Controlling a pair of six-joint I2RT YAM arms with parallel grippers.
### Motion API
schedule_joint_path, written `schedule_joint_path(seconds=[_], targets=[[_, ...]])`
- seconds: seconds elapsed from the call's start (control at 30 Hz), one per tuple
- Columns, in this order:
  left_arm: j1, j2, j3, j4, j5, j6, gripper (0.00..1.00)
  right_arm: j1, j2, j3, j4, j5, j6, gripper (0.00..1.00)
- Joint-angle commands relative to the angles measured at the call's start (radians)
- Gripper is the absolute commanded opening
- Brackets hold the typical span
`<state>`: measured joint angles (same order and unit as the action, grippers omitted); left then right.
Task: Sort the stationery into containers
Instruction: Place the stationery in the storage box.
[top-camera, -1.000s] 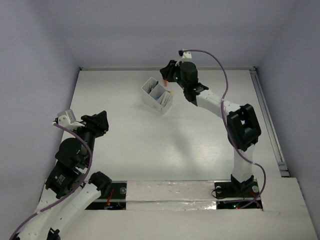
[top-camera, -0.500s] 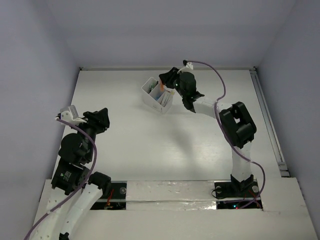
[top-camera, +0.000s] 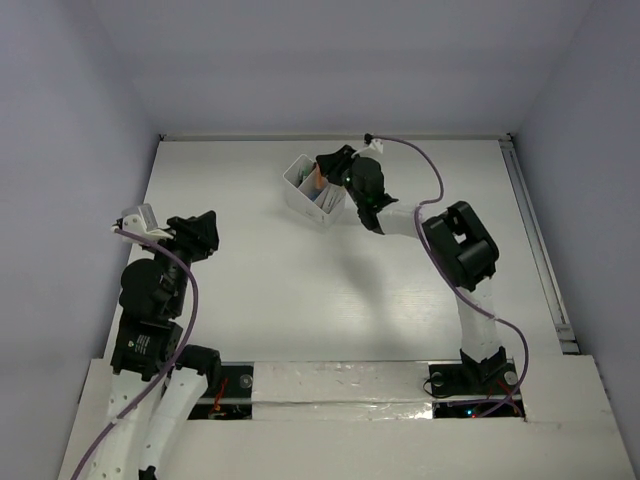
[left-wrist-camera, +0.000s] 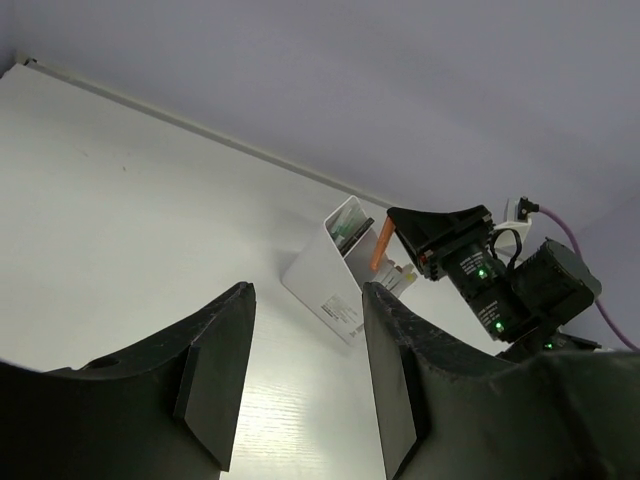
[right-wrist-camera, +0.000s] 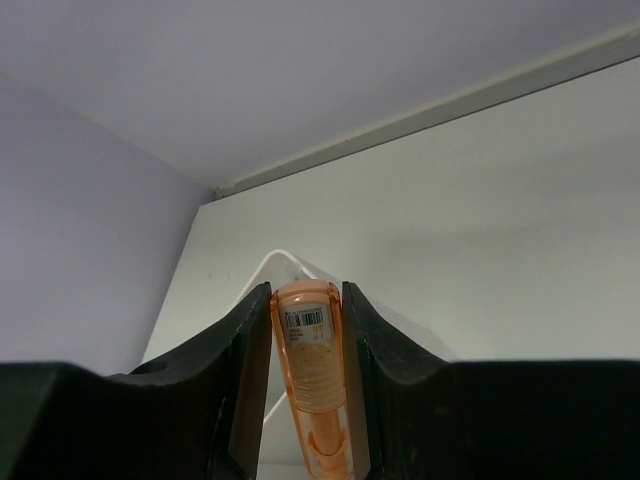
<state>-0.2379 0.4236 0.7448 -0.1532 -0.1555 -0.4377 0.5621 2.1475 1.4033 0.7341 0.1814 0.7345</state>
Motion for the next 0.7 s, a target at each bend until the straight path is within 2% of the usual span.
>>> schedule_joint_path(seconds=[0.0, 0.13, 0.27, 0.53, 0.57, 0.67], targets=[[0.037, 0.01, -0.012, 0.07, 0.068, 0.01, 0.44, 0.024, -0.002, -0.004, 0.114, 0.049, 0.009, 0.16], [0.058, 0.01, -0.016, 0.08, 0.1, 0.008, 0.44, 0.033, 0.003, -0.004, 0.097, 0.061, 0.009, 0.22], [0.058, 0.006, -0.016, 0.078, 0.1, 0.008, 0.44, 0.042, -0.001, -0.038, 0.116, 0.061, 0.019, 0.38], [0.067, 0.006, -0.016, 0.08, 0.1, 0.008, 0.44, 0.042, -0.04, -0.092, 0.162, 0.059, 0.014, 0.57], [0.068, 0.007, -0.018, 0.08, 0.102, 0.008, 0.44, 0.042, -0.047, -0.095, 0.165, 0.056, 0.005, 0.61], [0.068, 0.007, -0.018, 0.078, 0.1, 0.008, 0.44, 0.051, -0.083, -0.119, 0.185, 0.052, -0.006, 0.64]])
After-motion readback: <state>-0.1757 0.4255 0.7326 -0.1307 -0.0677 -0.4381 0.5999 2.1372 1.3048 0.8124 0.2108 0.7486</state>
